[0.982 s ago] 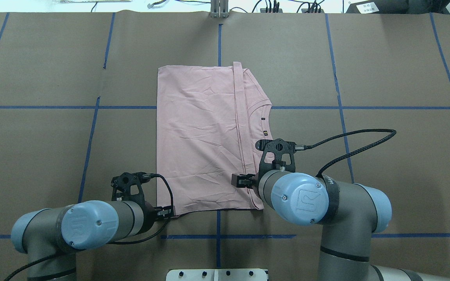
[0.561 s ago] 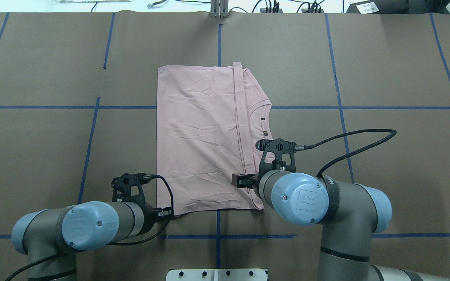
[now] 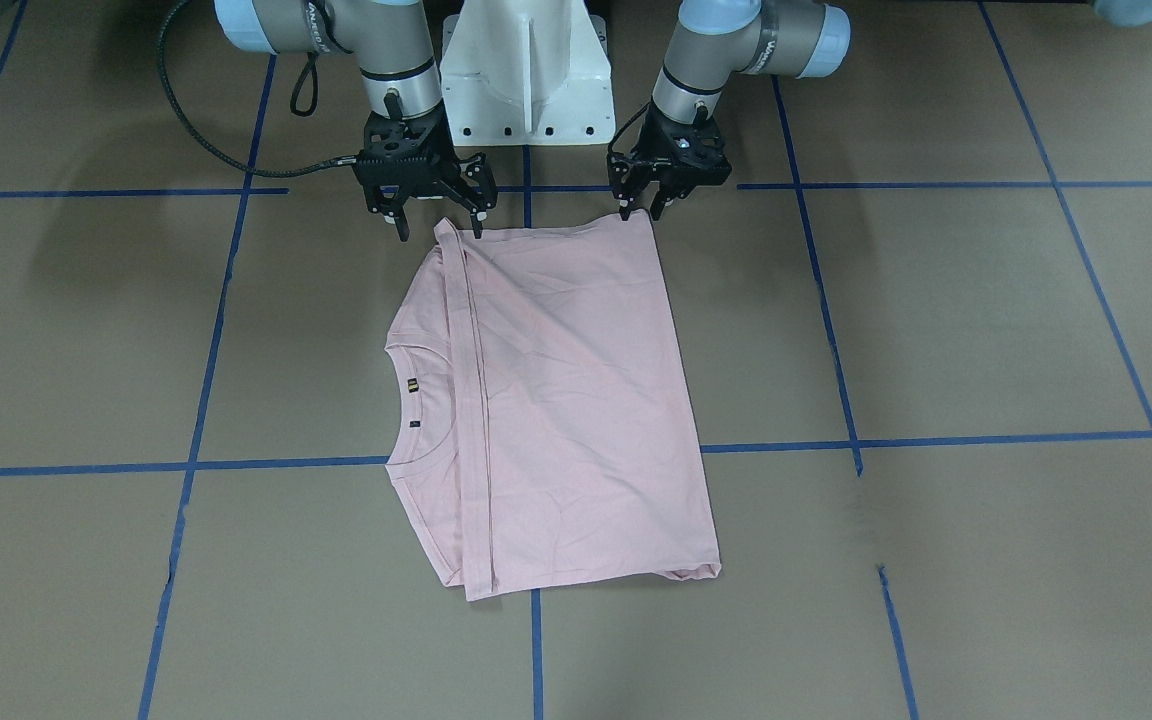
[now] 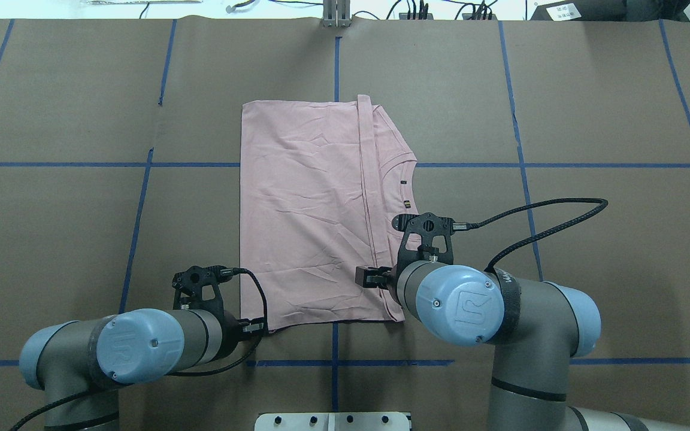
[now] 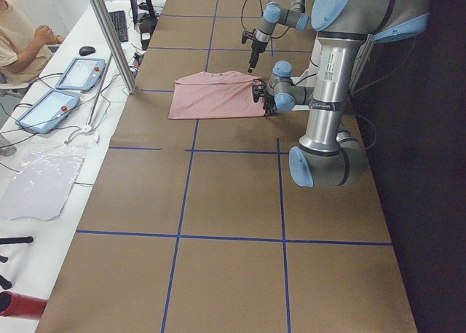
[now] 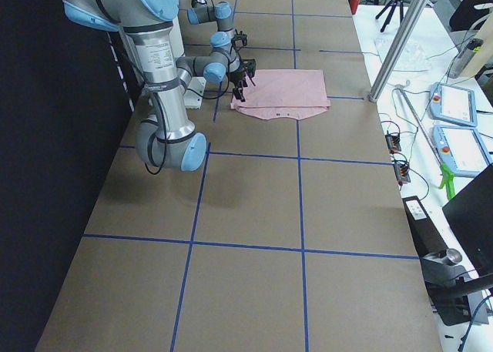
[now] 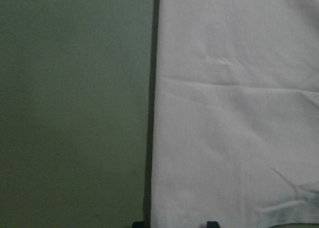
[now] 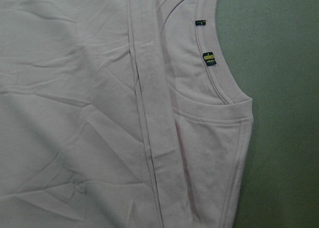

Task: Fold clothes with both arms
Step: 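Grasp the shirt's near edge corners with both grippers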

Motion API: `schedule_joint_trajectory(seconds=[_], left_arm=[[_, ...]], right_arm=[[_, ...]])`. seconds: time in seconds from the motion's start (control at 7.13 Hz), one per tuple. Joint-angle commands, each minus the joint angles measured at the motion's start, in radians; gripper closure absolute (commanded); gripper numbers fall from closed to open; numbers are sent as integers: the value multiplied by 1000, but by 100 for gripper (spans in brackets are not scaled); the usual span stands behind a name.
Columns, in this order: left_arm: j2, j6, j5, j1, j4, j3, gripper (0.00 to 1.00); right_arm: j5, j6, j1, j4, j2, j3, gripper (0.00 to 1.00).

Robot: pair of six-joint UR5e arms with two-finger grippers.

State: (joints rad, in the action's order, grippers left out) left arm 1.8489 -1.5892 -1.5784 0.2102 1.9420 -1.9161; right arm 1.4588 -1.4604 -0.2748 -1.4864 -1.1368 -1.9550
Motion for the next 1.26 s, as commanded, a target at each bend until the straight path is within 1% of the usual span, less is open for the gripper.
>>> schedule_joint_trajectory(seconds=[0.0, 0.28, 0.42, 0.7, 0.84, 1.12], left_arm=[[0, 0, 0, 0, 0, 2, 49], [0, 0, 0, 0, 0, 2, 52], [-2, 0, 0, 0, 0, 2, 57], [-4, 8, 0, 0, 0, 2, 93], [-4, 11, -2, 0, 0, -1, 100], [-2, 12, -2, 0, 0, -10, 100]], right_arm=[[0, 0, 0, -2, 0, 1, 0], [0, 0, 0, -2, 0, 1, 0], [0, 0, 0, -2, 0, 1, 0], [0, 0, 0, -2, 0, 1, 0], [0, 0, 0, -3, -1, 1, 0], [-2, -11, 3, -8, -1, 7, 1]])
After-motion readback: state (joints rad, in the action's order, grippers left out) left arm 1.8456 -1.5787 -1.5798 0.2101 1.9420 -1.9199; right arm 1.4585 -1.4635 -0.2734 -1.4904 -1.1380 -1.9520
